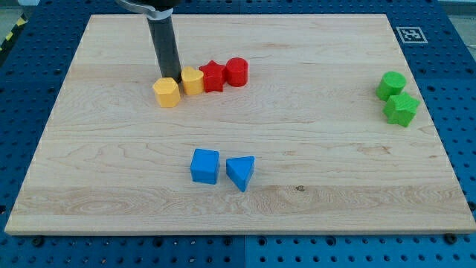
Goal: Push the yellow hexagon towards the center right
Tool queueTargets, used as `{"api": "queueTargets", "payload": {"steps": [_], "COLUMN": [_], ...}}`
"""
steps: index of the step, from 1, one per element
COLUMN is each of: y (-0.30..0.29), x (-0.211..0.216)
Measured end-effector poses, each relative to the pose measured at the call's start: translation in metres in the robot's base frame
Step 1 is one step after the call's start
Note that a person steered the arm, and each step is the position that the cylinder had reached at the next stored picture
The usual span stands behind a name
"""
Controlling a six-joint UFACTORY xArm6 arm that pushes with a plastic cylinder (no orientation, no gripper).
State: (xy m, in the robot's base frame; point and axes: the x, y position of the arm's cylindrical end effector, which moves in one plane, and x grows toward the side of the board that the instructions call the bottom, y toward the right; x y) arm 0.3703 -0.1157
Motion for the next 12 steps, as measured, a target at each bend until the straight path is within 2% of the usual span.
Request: {"api": "queueTargets", "payload": {"steps": [3,4,5,6,7,8,11,12], "y": [0.013,0.000,-0.042,-0.045,-0.026,0.012,0.023,0.051], "x": [0.008,0.014,0.014,0.032,0.059,0.063,0.076,0.069]}}
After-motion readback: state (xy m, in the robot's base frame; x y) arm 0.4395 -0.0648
